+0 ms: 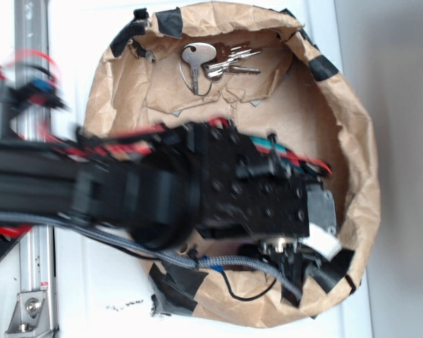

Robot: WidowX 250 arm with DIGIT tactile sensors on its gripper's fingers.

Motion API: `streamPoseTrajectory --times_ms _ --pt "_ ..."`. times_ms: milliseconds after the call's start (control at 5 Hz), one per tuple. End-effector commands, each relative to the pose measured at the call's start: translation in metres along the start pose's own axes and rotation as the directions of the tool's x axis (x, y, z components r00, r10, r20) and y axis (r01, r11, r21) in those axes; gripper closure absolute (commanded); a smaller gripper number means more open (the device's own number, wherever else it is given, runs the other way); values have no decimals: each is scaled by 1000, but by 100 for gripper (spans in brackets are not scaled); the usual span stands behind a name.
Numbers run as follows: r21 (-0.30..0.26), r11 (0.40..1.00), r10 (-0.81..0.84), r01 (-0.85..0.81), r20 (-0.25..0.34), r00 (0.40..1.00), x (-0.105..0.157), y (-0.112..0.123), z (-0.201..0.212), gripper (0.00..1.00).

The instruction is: Grab the gray animal.

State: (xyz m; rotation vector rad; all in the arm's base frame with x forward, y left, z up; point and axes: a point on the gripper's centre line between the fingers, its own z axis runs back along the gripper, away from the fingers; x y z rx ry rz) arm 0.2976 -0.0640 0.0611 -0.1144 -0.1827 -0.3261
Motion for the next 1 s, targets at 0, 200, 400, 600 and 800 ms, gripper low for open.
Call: streamPoseTrajectory --times_ms 0,200,400,600,800 --pt "153 948 273 -278 57 960 -23 44 110 100" --pt "184 909 370 -373 52 928 -26 51 136 100" --pt "187 902 391 -389 24 920 -32 54 151 100" --pt "181 901 396 -395 30 918 -41 58 149 100" --pt "186 897 402 -400 30 915 -41 58 147 100"
